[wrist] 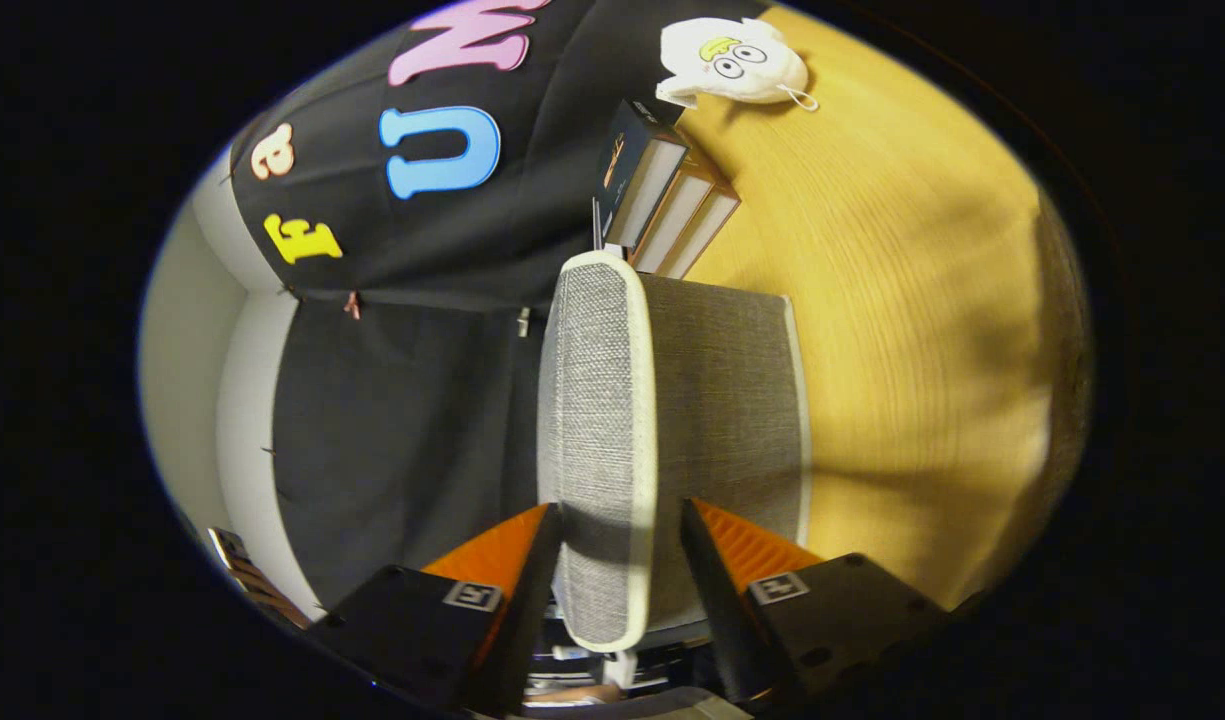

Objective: Open the storage box then place both shoes into the box .Put the left shoe in first, then the right shoe, with the right side of both shoes facing outward in a uniform manner.

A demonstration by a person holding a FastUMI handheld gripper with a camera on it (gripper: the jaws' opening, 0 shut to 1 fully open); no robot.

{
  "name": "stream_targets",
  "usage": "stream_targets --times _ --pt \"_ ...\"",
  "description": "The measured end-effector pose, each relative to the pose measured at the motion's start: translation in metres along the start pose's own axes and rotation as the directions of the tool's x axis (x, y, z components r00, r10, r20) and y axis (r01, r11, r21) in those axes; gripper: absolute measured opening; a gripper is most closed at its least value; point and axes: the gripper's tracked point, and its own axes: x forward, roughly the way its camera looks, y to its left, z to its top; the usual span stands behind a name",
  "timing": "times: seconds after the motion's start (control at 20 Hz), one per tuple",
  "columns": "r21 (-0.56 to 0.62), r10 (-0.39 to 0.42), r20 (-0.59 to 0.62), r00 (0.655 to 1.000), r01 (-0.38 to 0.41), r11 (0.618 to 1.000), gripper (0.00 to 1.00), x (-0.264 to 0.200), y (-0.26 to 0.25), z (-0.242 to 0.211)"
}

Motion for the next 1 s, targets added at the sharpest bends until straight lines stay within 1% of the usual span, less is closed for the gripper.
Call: stream_targets --times 0.1,0.15,0.2,0.25,0.3,0.4,0.45,0.6,0.75,1.0 --pt "0.002 0.019 0.033 0.999 -0.019 1.0 0.41 -0.003 0.001 0.01" --pt "-0.001 0.048 0.07 0.996 -0.048 0.999 0.27 -0.013 0.011 0.018" --pt "-0.025 0.085 0.104 0.991 -0.083 0.996 0.18 -0.016 0.022 0.022" --pt "-0.056 0.117 0.11 0.987 -0.111 0.992 0.06 -0.02 0.032 0.021" --pt "-0.071 0.127 0.099 0.987 -0.12 0.99 0.05 -0.021 0.038 0.017" --pt "-0.097 0.115 0.082 0.99 -0.107 0.99 0.05 -0.022 0.045 0.012" --pt "-0.118 0.11 0.084 0.99 -0.1 0.988 0.05 -0.021 0.051 0.011" --pt "-0.184 0.131 0.112 0.985 -0.109 0.977 0.05 -0.024 0.086 0.009" --pt "-0.281 0.126 0.128 0.984 -0.086 0.956 0.06 -0.014 0.116 0.0" --pt "-0.418 0.103 0.12 0.987 -0.044 0.907 0.08 0.015 0.168 -0.021"
